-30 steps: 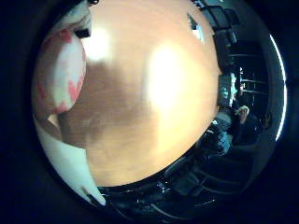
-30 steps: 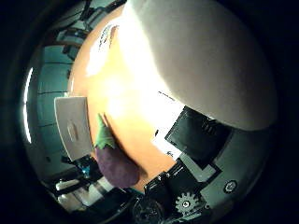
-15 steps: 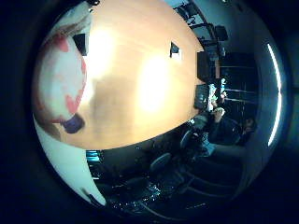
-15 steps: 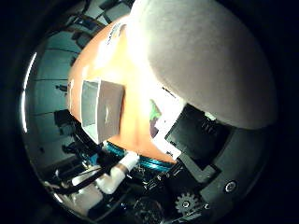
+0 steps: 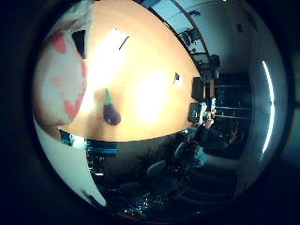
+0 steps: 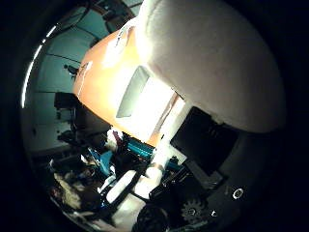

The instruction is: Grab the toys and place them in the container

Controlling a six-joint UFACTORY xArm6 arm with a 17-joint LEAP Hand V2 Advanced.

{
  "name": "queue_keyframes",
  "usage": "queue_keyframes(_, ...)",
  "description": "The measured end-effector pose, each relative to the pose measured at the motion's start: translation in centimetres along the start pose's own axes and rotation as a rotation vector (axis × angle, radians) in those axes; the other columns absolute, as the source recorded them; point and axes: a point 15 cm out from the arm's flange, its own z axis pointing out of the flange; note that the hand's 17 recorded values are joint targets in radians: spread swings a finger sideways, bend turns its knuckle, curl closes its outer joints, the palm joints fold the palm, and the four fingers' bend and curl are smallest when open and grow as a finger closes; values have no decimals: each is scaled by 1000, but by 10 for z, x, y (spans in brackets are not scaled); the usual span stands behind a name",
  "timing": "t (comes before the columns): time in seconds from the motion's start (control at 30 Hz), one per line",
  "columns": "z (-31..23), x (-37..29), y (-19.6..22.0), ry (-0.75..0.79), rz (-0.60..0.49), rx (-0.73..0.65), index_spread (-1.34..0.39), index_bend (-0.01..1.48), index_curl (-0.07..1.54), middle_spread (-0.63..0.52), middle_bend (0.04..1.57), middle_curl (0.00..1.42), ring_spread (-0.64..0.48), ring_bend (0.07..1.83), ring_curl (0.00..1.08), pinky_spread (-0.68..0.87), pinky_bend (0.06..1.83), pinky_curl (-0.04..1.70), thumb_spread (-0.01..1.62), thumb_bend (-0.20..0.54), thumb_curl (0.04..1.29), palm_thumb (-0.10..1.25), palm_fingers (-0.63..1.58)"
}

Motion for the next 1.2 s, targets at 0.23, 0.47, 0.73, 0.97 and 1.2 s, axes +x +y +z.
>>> queue_keyframes(0.23,2,-94,-13,-28,-92,17,-267,1008,942,-161,1291,861,-232,1342,783,-249,1123,1061,987,-14,702,1050,1073)
queue_keyframes(0.47,23,-133,-35,-43,-128,69,-271,1006,957,-162,1293,866,-238,1335,800,-246,1112,1088,986,-14,711,1048,1074)
queue_keyframes(0.73,22,-141,-45,-59,-114,114,-274,1002,966,-165,1284,878,-243,1325,816,-245,1105,1107,1008,-18,711,1010,1072)
queue_keyframes(0.97,23,-143,-44,-67,-112,110,-304,823,917,-187,1186,841,-245,1268,759,-292,1018,1034,1173,-34,577,791,1002)
queue_keyframes(1.2,51,-148,-24,-70,-125,74,-452,320,708,-238,811,684,-255,1098,619,-331,842,887,1198,-31,376,592,309)
